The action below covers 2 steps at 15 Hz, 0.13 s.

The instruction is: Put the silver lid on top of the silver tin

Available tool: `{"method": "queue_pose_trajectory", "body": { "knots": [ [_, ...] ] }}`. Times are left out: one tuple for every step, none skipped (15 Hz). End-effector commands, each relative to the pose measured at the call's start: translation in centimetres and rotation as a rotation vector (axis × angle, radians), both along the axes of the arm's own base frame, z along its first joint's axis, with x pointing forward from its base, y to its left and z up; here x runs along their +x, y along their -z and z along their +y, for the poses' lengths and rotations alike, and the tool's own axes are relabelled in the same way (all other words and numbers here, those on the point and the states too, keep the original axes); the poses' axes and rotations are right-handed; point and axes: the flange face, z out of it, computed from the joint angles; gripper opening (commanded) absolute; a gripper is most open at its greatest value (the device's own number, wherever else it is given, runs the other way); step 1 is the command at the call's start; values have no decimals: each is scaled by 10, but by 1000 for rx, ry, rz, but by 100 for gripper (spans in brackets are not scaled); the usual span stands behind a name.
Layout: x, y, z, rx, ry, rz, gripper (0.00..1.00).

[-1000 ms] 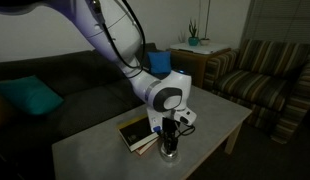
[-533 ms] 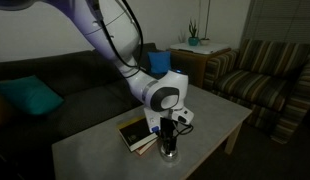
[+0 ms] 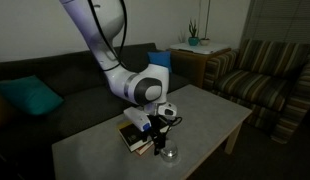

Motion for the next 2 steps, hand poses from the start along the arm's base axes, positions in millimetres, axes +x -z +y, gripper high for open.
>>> {"method": "queue_pose_trajectory", "body": {
  "knots": [
    [-25,-21,8,-29,-186,43,100],
    [-27,-24,9,-33,-241,42,100]
  ]
}}
